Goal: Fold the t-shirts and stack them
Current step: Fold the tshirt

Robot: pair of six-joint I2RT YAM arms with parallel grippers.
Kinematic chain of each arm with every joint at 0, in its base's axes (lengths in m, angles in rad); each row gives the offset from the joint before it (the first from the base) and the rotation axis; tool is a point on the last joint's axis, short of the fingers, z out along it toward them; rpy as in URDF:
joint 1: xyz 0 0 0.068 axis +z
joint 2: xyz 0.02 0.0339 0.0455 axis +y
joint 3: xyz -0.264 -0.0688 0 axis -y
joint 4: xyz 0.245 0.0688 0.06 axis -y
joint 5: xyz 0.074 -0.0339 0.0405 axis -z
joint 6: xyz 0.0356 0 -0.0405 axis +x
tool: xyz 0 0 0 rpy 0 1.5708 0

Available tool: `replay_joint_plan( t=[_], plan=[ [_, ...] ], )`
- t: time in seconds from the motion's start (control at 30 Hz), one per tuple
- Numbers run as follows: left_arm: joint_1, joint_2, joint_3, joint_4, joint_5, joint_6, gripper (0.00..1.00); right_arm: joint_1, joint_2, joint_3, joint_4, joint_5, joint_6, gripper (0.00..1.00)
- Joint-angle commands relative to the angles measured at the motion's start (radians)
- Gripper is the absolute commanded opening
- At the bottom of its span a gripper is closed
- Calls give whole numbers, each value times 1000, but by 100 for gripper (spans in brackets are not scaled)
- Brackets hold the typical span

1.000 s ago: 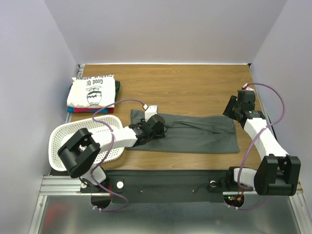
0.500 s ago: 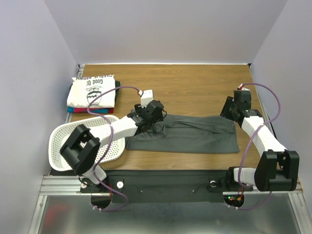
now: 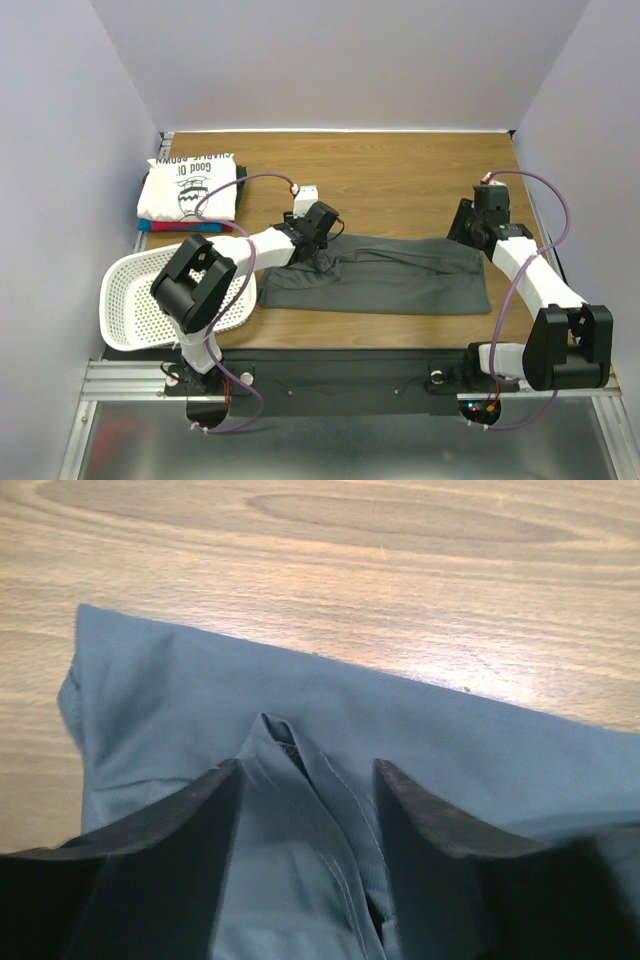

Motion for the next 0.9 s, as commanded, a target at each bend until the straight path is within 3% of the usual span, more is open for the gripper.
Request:
replay_joint_plan(
  t=[0.0, 0.2, 0.37, 0.47, 0.87],
  plan=[
    [5, 23, 38, 12, -14, 13, 58, 11, -3, 24, 36, 21, -13, 51],
    [8, 26, 23, 13, -18, 13, 40, 15, -2, 23, 35, 21, -13, 51],
    [8, 15, 8, 12, -20, 7, 10, 18, -8, 21, 35, 23, -13, 51],
    [6, 7, -3, 13, -23, 6, 0, 21, -7, 20, 35, 24, -13, 51],
    [6, -161, -166, 47, 3, -39, 3, 29, 1, 21, 35, 24, -13, 51]
  ],
)
